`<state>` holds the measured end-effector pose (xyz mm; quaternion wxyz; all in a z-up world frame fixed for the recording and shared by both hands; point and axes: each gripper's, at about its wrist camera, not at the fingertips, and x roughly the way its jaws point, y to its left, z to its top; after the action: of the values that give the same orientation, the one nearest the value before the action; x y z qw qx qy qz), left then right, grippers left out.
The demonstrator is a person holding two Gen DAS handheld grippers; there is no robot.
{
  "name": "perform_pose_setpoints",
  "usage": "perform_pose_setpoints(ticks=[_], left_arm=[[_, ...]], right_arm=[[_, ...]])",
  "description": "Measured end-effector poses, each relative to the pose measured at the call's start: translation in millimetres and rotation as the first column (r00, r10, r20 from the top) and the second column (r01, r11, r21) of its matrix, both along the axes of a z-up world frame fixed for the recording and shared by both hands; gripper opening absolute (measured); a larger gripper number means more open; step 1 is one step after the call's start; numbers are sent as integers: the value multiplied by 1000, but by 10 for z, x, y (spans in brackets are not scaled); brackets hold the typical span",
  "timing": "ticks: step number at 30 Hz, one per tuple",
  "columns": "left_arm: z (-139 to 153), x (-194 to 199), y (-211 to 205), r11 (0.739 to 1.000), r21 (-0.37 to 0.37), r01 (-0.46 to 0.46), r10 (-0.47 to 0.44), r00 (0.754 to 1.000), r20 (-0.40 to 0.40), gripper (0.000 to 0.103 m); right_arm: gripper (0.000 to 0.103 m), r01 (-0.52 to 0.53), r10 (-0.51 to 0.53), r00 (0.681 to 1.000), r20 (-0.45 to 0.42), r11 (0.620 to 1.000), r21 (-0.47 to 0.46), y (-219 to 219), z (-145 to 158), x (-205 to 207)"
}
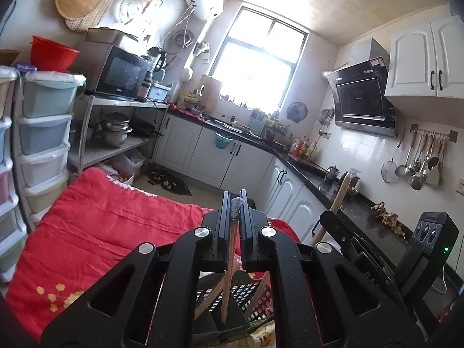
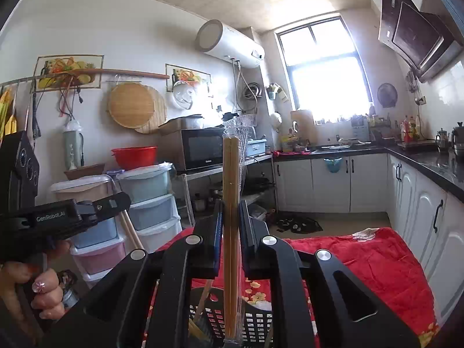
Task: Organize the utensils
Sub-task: 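Lower the held chopsticks into the caddy with both tools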
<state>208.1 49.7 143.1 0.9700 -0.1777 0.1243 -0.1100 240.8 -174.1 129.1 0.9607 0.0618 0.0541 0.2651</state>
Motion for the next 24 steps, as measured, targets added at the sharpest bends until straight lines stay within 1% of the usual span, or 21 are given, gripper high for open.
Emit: perform_pose_setpoints(ticks=[10, 21, 23, 24], left_arm=[[-163, 70, -49, 1000, 5, 17, -17, 1000, -20, 3], [-357, 100, -79, 1000, 6, 30, -30, 998, -52, 3], [-388, 108, -72, 999, 3, 32, -32, 998, -63, 3], [-401, 107, -68, 999, 2, 33, -33, 997, -66, 3]], right_arm=[[11, 52, -52, 999, -7, 998, -35, 116, -215, 117], [11, 72, -77, 994, -74, 995, -63, 164, -475, 236], [16, 75, -81, 992, -94, 995, -71, 160, -521, 251], [16, 76, -83, 991, -104, 995, -71, 153, -538, 253]])
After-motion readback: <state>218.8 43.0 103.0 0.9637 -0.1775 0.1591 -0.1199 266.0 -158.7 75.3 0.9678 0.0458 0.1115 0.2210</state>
